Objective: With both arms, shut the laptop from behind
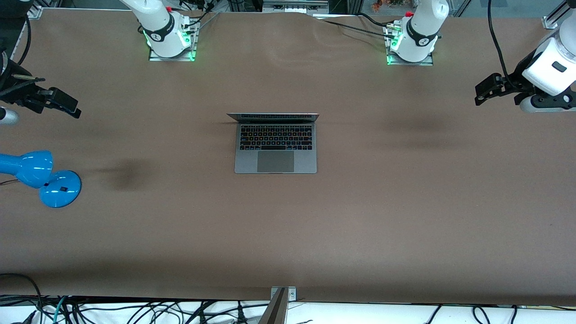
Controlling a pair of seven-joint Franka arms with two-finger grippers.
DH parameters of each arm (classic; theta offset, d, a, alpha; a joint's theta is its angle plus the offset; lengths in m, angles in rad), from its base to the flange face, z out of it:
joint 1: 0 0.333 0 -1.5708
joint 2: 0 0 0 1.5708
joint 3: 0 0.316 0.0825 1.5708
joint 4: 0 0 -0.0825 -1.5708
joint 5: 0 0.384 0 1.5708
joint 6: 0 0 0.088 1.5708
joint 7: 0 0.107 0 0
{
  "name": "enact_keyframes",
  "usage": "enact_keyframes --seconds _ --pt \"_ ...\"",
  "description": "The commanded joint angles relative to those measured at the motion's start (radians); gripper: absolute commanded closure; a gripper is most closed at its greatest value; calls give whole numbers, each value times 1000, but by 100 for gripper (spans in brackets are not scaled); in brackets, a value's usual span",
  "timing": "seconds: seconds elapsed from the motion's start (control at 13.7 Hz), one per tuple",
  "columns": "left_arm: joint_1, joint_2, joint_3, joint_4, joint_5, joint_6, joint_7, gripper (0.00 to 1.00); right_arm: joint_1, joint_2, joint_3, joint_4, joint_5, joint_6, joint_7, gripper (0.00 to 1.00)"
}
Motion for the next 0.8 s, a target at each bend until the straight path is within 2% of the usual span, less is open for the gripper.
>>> enact_keyframes --seconds 0.0,0.73 --pt "-2 -8 -6 1 -10 -10 25 0 -3 -9 9 -10 -14 12 -12 0" --pt "-11 63 -8 44 -48 -1 23 0 3 -5 12 -8 -16 11 -6 0"
